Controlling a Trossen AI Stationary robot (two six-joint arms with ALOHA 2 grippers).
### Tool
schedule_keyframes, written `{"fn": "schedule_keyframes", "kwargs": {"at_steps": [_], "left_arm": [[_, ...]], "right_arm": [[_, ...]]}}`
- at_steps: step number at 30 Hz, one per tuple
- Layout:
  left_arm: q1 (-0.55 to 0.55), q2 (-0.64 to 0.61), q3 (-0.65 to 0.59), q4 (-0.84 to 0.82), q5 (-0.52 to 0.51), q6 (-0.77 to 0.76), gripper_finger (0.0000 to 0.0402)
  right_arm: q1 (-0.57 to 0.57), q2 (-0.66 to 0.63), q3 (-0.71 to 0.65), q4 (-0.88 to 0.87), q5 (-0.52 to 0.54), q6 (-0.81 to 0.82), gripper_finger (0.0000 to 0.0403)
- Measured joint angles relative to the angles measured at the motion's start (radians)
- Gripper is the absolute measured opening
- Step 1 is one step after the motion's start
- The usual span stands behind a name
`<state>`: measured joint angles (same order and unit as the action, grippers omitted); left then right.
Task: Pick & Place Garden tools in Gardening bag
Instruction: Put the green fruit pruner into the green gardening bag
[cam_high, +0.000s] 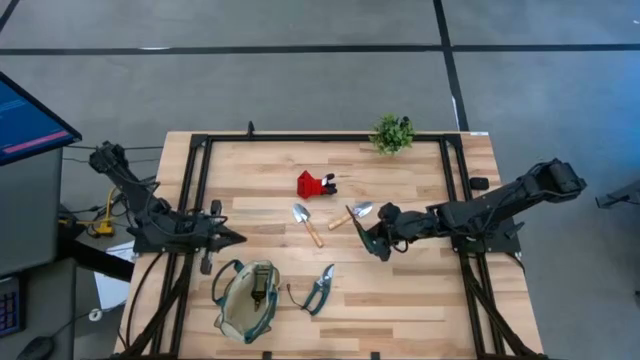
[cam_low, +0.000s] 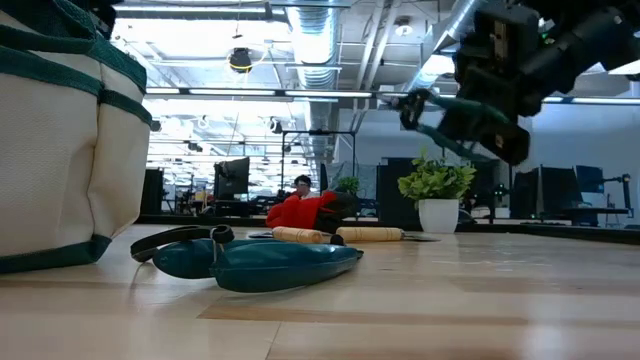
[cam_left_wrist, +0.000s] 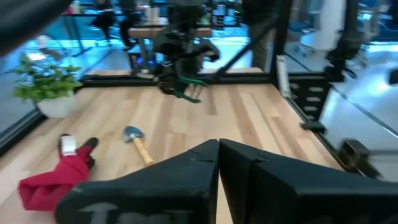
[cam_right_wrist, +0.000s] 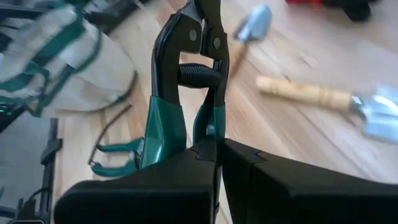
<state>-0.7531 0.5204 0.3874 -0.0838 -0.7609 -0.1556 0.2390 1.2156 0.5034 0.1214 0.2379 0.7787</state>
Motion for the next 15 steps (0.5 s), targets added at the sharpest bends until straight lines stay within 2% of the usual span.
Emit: {"fn": "schedule_keyframes", "kwargs": {"at_steps": [5,9,12,15], "left_arm": [[0.129,0.123,0.000,0.111,0.017,-0.006,0.0041],[0.256,0.227,0.000,0.322,0.102,-0.035,0.0096],[0.357,0.302,0.000,0.504,0.273,-0.036,0.0136],[0.468,0.381,0.000,0.667,0.535,-0.051,0.0168]], "right_arm": [[0.000,0.002,0.001,0.090,0.009,-0.094,0.0001],[0.008,0.002,0.001,0.173,0.019,-0.195,0.0001],[0.012,0.001,0.001,0.216,0.018,-0.263,0.0001],[0.017,0.001,0.001,0.247,0.019,-0.316,0.0001]]}}
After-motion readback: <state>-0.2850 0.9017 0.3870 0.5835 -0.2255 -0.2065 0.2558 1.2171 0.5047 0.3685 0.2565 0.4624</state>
